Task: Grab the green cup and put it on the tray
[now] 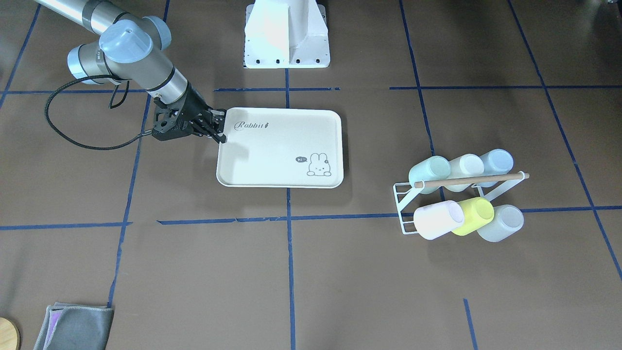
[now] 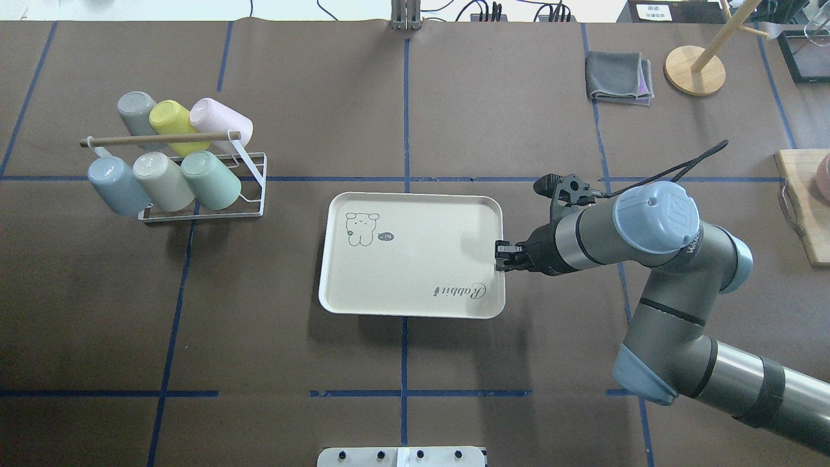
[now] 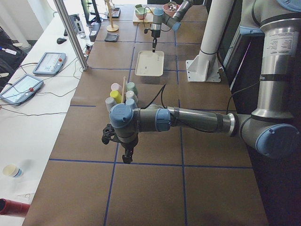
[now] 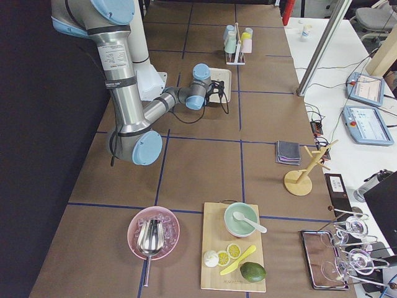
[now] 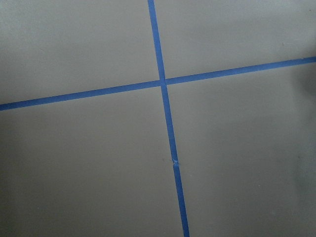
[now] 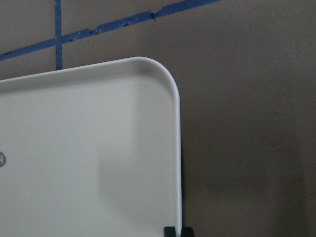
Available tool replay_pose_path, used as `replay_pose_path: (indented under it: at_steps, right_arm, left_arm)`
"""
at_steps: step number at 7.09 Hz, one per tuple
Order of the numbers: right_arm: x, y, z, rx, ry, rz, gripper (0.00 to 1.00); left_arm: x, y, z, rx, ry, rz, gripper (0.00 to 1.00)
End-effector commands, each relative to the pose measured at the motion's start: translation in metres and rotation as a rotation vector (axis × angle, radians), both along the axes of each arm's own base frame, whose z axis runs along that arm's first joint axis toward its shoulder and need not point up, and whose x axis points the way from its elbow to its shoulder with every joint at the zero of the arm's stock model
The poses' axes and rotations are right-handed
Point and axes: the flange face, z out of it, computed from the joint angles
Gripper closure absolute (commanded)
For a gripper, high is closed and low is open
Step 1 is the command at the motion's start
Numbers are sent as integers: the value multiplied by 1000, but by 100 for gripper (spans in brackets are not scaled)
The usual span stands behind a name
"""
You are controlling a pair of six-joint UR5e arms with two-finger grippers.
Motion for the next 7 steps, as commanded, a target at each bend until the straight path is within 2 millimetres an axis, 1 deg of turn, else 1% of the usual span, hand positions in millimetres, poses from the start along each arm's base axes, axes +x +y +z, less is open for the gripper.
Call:
replay_pose_path:
  at_steps: [1,2,3,4,5,6,7]
  right_arm:
    - [-16,10,-5,12,4,-7,100]
    - [-17,10,-5,10,12,-4,98]
    - [-18,10,-6,11,10,-5,87]
    - [-18,10,-5,10,12,-5,23]
    - [-18,10,-7,13,10,-3,1]
    - [-16,10,-9,15,6,-1,0]
    - [-7,1,-12,14,-2,12,0]
  left_arm:
    - [0,-1,-1,2,0,0,0]
    - [0,0,0,1,0,1,0]
    - [0,-1,-1,1,0,-1,0]
    - [0,-1,-1,1,0,-1,0]
    - [0,-1,-4,7,0,-1,0]
    - [0,-2,-7,16,-2,1,0]
    - [-1,-11,-17,37,-7,1,0]
